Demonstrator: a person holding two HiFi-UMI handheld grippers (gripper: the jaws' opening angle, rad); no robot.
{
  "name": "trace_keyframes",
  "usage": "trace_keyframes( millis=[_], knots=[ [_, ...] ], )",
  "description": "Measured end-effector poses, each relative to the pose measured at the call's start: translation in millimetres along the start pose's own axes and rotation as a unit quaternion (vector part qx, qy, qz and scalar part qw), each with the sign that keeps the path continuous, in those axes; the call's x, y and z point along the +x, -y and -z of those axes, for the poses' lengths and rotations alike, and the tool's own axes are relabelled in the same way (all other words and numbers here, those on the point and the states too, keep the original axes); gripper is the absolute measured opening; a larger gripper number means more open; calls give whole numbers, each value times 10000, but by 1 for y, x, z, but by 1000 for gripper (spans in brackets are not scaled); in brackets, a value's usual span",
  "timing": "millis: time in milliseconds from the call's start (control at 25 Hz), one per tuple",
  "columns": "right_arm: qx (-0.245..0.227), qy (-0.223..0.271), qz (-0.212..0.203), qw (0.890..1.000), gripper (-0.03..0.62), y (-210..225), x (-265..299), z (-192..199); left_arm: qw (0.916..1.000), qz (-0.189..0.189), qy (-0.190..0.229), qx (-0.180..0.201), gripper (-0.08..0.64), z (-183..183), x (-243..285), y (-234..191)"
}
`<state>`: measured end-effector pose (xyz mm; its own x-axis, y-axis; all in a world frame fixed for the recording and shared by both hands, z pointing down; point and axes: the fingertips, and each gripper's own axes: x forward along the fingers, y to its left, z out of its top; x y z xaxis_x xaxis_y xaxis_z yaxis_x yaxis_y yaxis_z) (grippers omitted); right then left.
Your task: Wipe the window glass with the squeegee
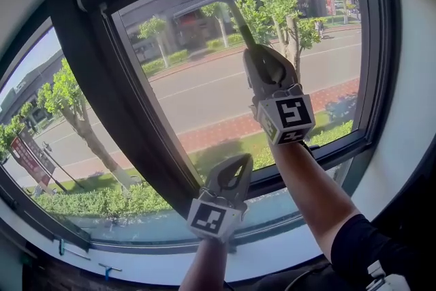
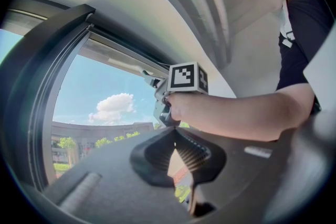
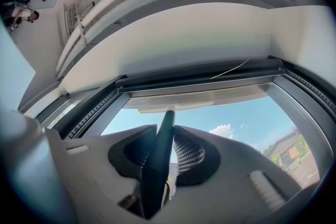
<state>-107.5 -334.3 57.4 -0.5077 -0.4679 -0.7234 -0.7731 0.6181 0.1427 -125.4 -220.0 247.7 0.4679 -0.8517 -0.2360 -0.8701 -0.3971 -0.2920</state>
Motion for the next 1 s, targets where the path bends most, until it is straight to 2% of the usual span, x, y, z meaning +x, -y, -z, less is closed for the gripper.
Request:
trace_keyframes(
  millis=[1000],
  knots=[
    [-57, -358, -95, 9993, 101, -16, -49, 36, 9999, -3, -82, -137, 3, 15, -6, 3]
  ],
)
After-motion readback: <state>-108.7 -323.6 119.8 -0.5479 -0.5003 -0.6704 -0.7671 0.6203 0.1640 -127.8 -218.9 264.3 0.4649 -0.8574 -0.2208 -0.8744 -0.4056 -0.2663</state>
